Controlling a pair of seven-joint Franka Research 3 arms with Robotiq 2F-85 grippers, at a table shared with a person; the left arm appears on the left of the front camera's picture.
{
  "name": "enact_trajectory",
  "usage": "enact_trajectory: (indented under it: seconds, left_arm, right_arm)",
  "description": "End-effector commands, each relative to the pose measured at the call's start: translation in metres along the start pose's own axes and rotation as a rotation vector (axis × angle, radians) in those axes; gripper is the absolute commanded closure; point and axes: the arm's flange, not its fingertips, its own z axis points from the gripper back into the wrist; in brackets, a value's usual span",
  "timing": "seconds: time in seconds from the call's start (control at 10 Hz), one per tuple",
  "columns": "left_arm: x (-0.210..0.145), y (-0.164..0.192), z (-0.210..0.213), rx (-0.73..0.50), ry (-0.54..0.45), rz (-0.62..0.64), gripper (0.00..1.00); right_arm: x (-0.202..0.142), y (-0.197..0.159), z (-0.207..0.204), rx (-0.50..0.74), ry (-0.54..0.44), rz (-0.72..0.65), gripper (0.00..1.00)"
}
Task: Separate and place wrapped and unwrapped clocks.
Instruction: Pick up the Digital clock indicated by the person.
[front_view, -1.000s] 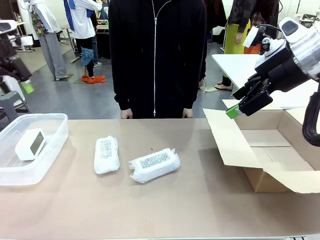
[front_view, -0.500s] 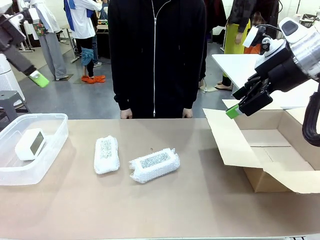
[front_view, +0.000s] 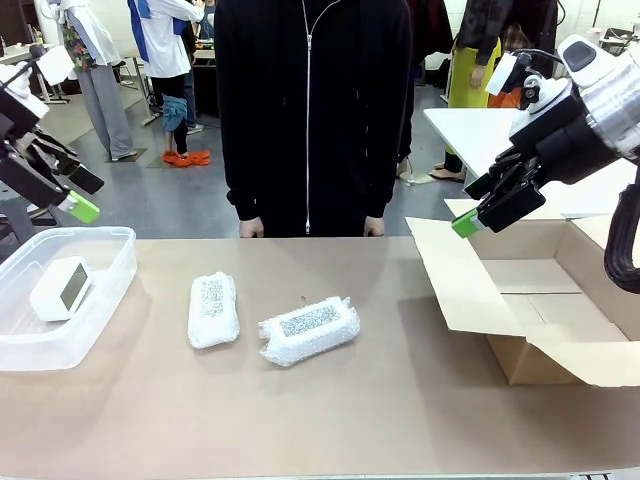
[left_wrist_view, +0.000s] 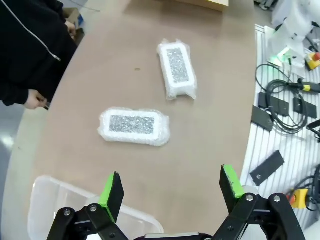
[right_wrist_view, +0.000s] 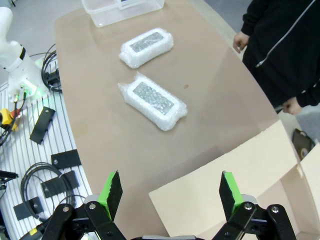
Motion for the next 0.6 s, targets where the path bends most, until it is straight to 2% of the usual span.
enact_trajectory:
  seconds: [0.0, 0.2, 0.3, 0.5]
  left_arm:
    - [-0.0048, -0.0101, -0.0078, 0.048, -0.001, -0.021, 0.0]
    - [-0.0022, -0.0023, -0.0092, 0.06, 0.039, 0.01, 0.0]
    - [-0.0027, -0.0075, -0.0021, 0.04, -0.005, -0.013, 0.0]
    - [-0.0027, -0.0075, -0.0021, 0.04, -0.005, -0.013, 0.0]
  right_arm:
    - [-0.0001, -0.0004, -0.0014, 0.03, -0.022, 0.001, 0.0]
    - [-0.0001, -0.0004, -0.0014, 0.03, -0.022, 0.001, 0.0]
    - [-0.0001, -0.0004, -0.0014, 0.03, -0.022, 0.001, 0.0]
    - [-0.0001, -0.0004, -0.0014, 0.03, -0.022, 0.001, 0.0]
